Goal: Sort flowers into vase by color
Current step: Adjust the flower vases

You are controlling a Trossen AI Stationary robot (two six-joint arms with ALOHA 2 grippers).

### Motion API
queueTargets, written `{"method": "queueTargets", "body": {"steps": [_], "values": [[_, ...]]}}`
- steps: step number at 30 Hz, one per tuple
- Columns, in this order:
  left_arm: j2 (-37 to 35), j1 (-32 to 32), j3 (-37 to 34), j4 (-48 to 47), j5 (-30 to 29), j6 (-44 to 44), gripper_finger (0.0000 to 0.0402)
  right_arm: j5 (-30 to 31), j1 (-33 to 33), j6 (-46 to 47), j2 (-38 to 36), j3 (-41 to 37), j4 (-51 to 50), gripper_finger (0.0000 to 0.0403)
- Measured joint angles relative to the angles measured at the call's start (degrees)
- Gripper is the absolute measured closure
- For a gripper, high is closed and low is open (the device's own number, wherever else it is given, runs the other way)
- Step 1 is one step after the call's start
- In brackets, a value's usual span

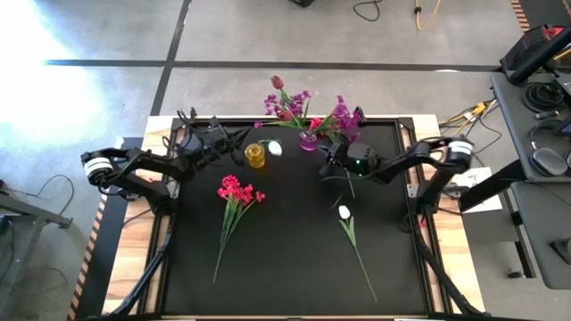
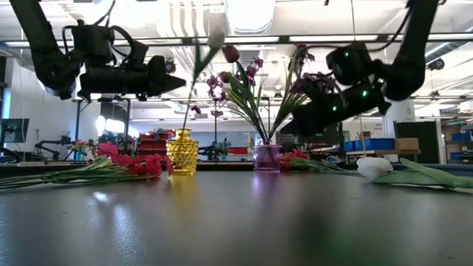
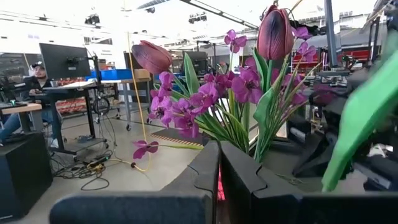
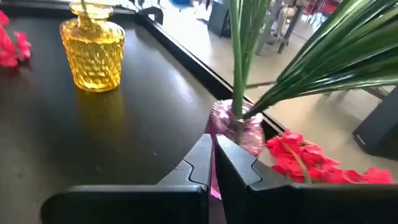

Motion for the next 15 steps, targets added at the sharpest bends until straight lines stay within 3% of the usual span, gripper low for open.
{"method": "queueTargets", "body": {"steps": [7,10,15], "values": [[-0.07,0.00,-0.31,-0.10,-0.01,-0.18,0.0401,0.01,0.22,1.35,-13.08,-0.45,-19.22,0.0391],[-0.13,0.00,-0.41,-0.06,-0.03,-0.28,0.0401,0.47,0.22,4.42,-12.30,-1.69,-17.14,0.0391],[-0.13,0.00,-0.46,-0.05,-0.33,-0.37,0.0401,1.35,0.24,6.21,-3.39,-1.67,-6.33,0.0391]]}}
